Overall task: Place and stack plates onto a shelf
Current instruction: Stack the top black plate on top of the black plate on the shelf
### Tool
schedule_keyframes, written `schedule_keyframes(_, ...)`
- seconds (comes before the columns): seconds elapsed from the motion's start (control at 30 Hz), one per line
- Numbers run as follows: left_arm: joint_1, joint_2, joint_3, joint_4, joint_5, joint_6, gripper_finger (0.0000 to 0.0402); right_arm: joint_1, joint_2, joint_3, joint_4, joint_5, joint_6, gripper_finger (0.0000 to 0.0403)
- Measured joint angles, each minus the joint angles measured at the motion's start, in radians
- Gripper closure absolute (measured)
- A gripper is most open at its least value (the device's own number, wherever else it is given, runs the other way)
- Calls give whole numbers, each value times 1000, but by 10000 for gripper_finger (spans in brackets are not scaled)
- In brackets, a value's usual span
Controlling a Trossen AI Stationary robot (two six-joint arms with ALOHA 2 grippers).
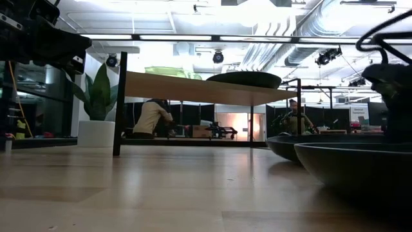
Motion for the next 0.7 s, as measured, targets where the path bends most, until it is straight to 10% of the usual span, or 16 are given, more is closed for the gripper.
schedule_keyframes(0.7, 0, 0, 0, 0, 0, 0, 401, -125, -184, 355, -10, 419, -652, 402)
